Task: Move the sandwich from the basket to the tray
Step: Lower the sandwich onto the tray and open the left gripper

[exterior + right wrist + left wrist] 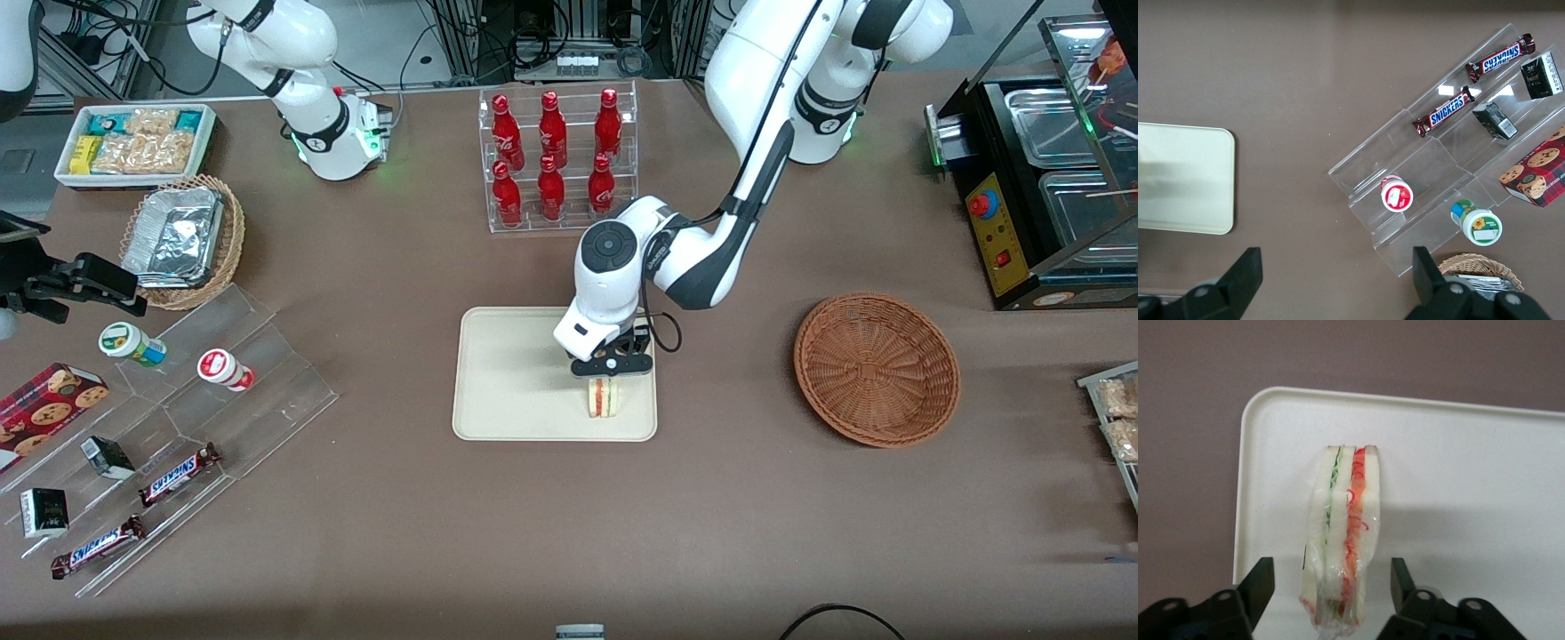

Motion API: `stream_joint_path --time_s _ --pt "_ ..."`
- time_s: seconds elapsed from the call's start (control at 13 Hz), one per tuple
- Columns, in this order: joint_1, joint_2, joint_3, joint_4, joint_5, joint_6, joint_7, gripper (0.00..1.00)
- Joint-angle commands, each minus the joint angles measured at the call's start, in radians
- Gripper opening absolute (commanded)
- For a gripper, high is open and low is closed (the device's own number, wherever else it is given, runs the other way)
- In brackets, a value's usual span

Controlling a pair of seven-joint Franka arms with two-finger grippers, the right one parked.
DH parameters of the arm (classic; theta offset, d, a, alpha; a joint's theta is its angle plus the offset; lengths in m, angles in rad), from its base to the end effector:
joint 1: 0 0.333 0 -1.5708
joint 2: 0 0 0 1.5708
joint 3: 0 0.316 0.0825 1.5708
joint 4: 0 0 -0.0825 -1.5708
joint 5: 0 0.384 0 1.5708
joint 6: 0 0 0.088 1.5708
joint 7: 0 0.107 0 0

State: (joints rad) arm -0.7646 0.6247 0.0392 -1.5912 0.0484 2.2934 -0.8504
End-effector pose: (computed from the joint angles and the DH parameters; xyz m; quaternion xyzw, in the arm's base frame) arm 0.5250 -0.4693 0.2765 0.9979 0.0430 0.0487 0.0063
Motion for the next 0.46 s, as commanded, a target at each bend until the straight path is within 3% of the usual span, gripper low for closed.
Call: stream_joint_path --time_s 0.0,0.38 --pt "-0.001 -0.113 0.008 -0.007 -0.001 -0.084 -0.087 1.0" --pt "0.002 -0.288 0.04 -0.006 0.005 -0.32 -0.159 1.0"
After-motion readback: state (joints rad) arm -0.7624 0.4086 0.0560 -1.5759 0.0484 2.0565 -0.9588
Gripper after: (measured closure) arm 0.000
